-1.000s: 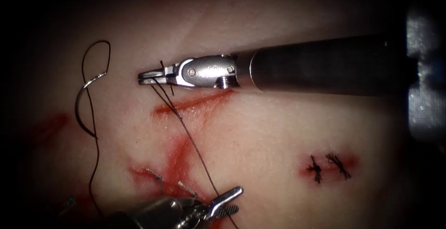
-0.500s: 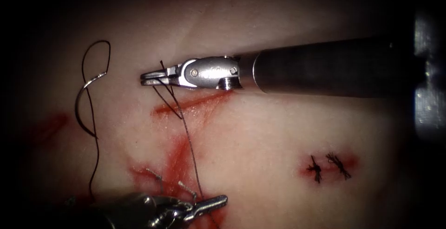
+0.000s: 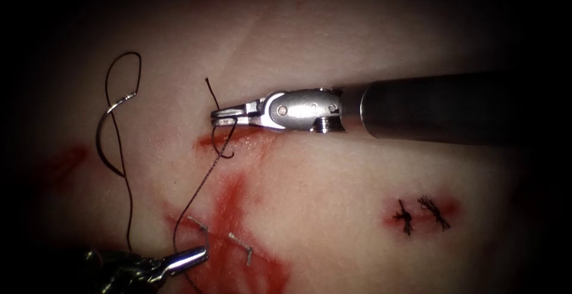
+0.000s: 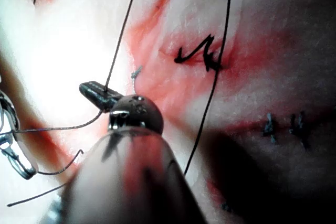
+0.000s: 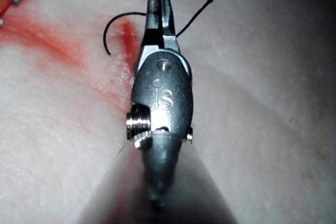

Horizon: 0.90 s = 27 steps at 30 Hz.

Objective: Wound Closure

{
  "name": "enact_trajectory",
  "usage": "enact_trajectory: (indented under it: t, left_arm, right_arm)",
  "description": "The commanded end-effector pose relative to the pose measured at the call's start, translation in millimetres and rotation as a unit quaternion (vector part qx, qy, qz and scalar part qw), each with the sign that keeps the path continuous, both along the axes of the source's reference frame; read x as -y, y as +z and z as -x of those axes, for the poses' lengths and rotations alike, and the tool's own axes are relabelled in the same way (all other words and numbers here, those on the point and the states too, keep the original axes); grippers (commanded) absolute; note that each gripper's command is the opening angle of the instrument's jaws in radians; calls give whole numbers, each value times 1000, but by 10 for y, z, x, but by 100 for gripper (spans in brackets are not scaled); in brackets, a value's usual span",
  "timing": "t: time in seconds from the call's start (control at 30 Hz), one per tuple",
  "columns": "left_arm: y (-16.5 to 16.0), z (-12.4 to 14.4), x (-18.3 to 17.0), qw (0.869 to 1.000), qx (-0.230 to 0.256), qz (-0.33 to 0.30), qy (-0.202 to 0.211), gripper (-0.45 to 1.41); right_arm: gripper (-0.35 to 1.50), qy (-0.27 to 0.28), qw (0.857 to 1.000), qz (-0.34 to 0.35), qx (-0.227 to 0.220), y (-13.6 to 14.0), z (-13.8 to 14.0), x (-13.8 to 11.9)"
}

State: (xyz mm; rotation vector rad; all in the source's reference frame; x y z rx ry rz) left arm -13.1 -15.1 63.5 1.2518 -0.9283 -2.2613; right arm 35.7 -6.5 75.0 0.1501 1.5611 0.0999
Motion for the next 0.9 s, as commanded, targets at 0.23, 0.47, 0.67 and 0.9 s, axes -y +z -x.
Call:
enact_trajectory:
  t: [0.23,0.47,0.67,0.9]
  left_arm:
    - [-1,-34,-4,999,-6,3,-35,-45]
    - [-1,-46,-3,998,-22,2,-50,-45]
    - [-2,-54,-2,998,-31,5,-56,-45]
    - [0,-55,-5,998,-39,11,-57,-45]
  right_arm:
    - [-13,1,1000,-12,3,3,4,7]
    - [148,5,998,-63,12,2,6,8]
    - [148,-5,997,-73,4,-10,31,-7]
    - [79,0,999,-46,-8,-26,36,-44]
